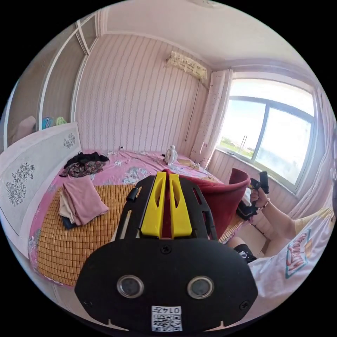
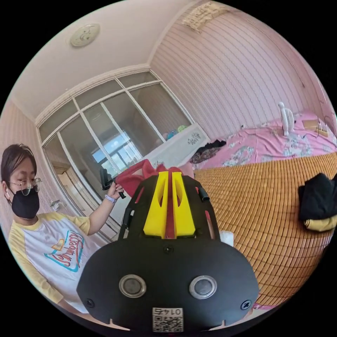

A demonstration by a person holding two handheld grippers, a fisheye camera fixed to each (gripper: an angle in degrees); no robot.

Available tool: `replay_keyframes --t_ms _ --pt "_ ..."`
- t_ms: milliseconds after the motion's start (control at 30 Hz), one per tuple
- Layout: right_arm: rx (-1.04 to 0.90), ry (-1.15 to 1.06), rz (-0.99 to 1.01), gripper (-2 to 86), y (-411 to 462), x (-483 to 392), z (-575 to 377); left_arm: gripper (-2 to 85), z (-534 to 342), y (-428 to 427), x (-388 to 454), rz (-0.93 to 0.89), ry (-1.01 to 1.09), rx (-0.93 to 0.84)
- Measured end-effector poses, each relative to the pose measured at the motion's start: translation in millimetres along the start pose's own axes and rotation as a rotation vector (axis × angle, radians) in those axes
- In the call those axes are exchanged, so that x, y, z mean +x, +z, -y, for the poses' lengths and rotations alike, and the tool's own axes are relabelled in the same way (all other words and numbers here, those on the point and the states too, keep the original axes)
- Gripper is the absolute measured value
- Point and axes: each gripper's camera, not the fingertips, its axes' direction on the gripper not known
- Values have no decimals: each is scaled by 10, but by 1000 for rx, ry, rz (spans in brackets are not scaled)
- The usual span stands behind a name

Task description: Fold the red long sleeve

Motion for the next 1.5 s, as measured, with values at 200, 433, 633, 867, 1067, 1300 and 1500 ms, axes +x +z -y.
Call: replay_keyframes --t_ms 200,433,633,867,1067,1300,1500 --pt "287 -267 147 6 -866 -995 662 -10 612 -1082 720 67 100 242" --pt "421 -499 150 6 -1679 -2017 1002 -10 879 -2256 1470 -28 258 578" --pt "478 -699 172 2 -2033 -2766 1322 -9 1214 -2806 1865 -21 349 733" --pt "177 -509 -143 -3 -1103 -2207 1813 -8 1602 -1688 1078 88 135 422" --pt "7 -175 -332 -4 -101 -1147 2233 -10 1837 -437 618 345 149 219" --pt "257 -373 -137 1 -92 -1446 2721 -10 2249 -503 464 289 72 525" --pt "-32 -281 -298 7 435 -409 1649 -10 1344 476 -307 191 71 160"
